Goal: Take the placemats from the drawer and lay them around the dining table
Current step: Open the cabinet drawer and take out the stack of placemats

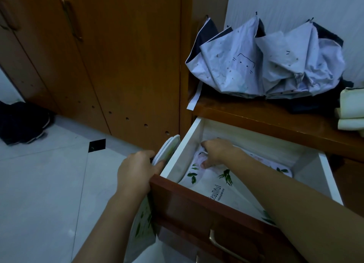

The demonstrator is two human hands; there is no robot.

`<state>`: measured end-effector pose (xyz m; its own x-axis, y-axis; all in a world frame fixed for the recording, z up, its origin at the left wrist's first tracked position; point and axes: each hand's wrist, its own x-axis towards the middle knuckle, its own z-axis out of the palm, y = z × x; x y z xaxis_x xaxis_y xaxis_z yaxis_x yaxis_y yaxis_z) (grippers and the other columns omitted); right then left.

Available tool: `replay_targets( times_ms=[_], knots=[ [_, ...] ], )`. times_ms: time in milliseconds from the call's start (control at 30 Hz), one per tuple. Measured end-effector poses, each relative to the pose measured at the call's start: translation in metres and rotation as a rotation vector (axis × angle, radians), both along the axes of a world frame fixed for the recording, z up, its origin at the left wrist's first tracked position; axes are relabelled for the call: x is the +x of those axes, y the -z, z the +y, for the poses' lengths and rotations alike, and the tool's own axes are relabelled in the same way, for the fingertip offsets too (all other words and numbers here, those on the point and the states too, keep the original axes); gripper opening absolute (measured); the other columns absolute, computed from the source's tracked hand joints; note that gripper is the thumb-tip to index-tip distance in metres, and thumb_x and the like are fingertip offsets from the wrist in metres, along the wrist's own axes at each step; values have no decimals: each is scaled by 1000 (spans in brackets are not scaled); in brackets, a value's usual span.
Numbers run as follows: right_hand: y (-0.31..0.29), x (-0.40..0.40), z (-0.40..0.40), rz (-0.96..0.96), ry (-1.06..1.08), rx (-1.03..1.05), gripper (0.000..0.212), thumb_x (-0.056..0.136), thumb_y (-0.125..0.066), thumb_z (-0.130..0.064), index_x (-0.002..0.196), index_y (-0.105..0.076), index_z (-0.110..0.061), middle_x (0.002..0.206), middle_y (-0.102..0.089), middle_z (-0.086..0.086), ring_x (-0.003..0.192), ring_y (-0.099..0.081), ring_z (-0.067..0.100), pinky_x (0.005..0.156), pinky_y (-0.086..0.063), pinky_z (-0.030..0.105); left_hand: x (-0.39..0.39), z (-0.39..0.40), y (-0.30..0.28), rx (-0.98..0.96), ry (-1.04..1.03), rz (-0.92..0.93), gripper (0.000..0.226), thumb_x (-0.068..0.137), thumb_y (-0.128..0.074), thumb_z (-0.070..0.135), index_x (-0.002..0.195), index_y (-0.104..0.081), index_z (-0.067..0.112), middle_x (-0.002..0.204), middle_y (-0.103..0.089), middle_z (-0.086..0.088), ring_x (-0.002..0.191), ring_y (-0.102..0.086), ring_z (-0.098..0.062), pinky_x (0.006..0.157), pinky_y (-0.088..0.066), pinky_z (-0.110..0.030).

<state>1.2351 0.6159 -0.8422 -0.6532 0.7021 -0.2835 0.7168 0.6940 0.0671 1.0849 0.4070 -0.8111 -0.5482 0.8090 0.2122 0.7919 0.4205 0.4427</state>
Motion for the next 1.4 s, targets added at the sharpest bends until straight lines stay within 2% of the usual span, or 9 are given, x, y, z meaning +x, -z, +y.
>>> replay_targets(
  times_ms=[100, 267, 467, 633, 800, 867, 1000, 1100, 1400],
  knots=[
    [-4, -4, -1, -71, -7, -35, 79, 76, -73, -55, 138, -44, -17, 124, -61, 5, 110, -58, 26, 92, -49, 39, -1, -1, 1, 9, -5, 6, 19, 84, -61, 37, 76, -68, 21, 61, -60, 2, 60, -54, -16, 52, -47, -32],
    [-10, -12, -3, -161, -27, -18, 82, 76, -73, -55, 140, -42, -13, 122, -62, 8, 107, -60, 27, 90, -51, 39, 0, -2, 2, 21, 4, 5, 19, 84, -62, 38, 74, -67, 22, 60, -59, 2, 58, -53, -14, 49, -42, -29],
    [-8, -5, -2, -12, -22, -11, 99, 70, -79, -52, 148, -28, -18, 138, -42, 11, 118, -52, 31, 97, -48, 41, -1, -2, 1, 20, 0, 10, 17, 83, -61, 37, 82, -71, 23, 66, -62, 3, 64, -55, -16, 53, -48, -32],
    [-6, 2, -1, 41, -40, -5, 92, 70, -77, -57, 142, -36, -18, 132, -50, 8, 119, -48, 29, 94, -44, 39, -1, -1, 1, 22, 0, 4, 18, 83, -61, 38, 82, -71, 23, 65, -62, 3, 63, -55, -15, 54, -51, -34],
    [-6, 0, 1, -145, -86, 158, 85, 70, -61, -76, 134, -51, -20, 130, -50, 9, 124, -41, 31, 99, -37, 44, -1, 0, 2, 22, -8, -5, 18, 82, -62, 37, 82, -71, 22, 67, -63, 2, 65, -56, -16, 55, -52, -35],
    [-6, 2, 1, -138, -99, 172, 82, 70, -59, -76, 130, -55, -21, 127, -51, 9, 124, -41, 31, 99, -35, 45, -1, -1, 2, 23, -10, -4, 18, 81, -62, 38, 82, -71, 22, 66, -63, 2, 64, -56, -17, 55, -52, -36],
    [-4, 8, -2, -35, -73, 103, 82, 73, -63, -70, 134, -49, -18, 133, -46, 10, 127, -39, 31, 103, -34, 45, 0, -1, 1, 26, -7, -7, 18, 82, -62, 37, 81, -71, 22, 66, -63, 2, 63, -56, -16, 55, -51, -35],
    [-7, 10, -7, 1, -65, 68, 75, 74, -66, -65, 130, -47, -19, 126, -56, 7, 118, -49, 29, 99, -38, 43, 1, -2, 1, 23, -2, 2, 18, 82, -62, 37, 80, -70, 21, 65, -62, 2, 63, -55, -16, 54, -51, -35],
    [-13, 1, -20, -77, -32, 211, 78, 70, -70, -68, 128, -46, -21, 120, -59, 8, 116, -51, 29, 100, -36, 46, 2, -6, 1, 15, -8, 2, 17, 82, -62, 35, 76, -68, 21, 62, -60, 2, 61, -54, -15, 53, -47, -33]
  ],
)
